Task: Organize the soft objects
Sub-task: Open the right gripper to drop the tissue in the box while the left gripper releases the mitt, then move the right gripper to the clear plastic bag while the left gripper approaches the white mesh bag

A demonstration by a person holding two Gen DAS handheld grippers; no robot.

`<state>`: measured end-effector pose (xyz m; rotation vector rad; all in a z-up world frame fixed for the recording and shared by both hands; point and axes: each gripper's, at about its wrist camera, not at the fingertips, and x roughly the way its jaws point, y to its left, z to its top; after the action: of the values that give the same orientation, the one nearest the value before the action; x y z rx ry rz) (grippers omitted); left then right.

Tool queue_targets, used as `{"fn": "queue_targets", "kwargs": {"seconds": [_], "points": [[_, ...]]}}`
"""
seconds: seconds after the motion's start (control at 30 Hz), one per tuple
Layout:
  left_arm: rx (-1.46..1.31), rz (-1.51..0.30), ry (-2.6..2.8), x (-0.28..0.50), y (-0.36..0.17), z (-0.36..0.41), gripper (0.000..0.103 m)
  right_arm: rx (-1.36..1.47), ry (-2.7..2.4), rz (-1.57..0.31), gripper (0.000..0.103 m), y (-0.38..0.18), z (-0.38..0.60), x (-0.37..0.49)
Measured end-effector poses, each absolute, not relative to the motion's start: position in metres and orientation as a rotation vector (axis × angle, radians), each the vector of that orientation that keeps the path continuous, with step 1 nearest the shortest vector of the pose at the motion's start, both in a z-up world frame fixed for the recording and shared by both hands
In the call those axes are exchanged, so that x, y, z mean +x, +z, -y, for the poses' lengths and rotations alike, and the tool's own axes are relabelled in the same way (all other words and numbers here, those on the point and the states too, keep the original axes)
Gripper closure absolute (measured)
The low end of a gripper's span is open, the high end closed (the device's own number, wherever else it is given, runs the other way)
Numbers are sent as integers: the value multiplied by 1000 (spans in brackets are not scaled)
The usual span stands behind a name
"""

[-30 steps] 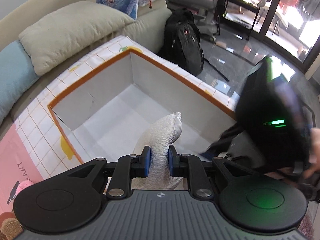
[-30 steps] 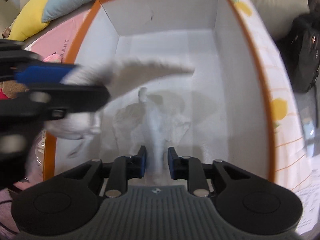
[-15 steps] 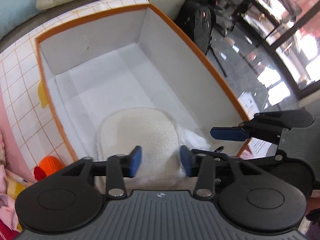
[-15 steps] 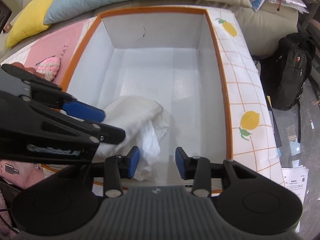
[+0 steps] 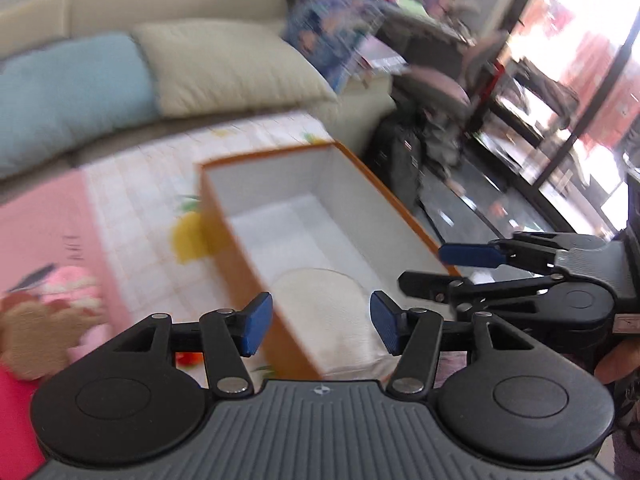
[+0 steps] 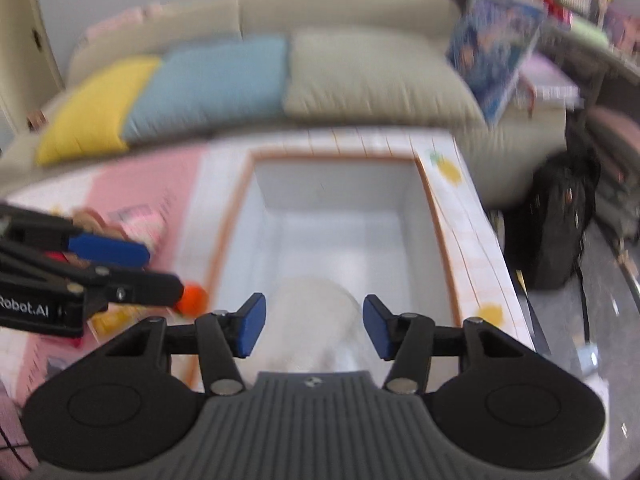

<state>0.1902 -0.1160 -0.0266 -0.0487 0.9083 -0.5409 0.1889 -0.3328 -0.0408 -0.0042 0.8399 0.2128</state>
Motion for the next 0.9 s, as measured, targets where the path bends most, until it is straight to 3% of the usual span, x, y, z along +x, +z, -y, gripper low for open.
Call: {"fn": "queue_targets", "kwargs": {"seconds": [0.2,0.5,0.57,0.73,0.9], "points": [[-16,-829,-372,152,-20,70,37,57,258,-675,43,-41,278,155],[68,-946,-278,107,-75,25,37,-75,411,-735,44,-86,195,109],[81,-977,-264,102,-89,19,35,-134,408,-780,44,-101,185,109],[112,-1036,-242,102,-118,16,18,-249,413,-868,44,-126,172,123],[189,-1037,-239,105,-140,23,17,-376,450,-929,43,-145,164,131]]}}
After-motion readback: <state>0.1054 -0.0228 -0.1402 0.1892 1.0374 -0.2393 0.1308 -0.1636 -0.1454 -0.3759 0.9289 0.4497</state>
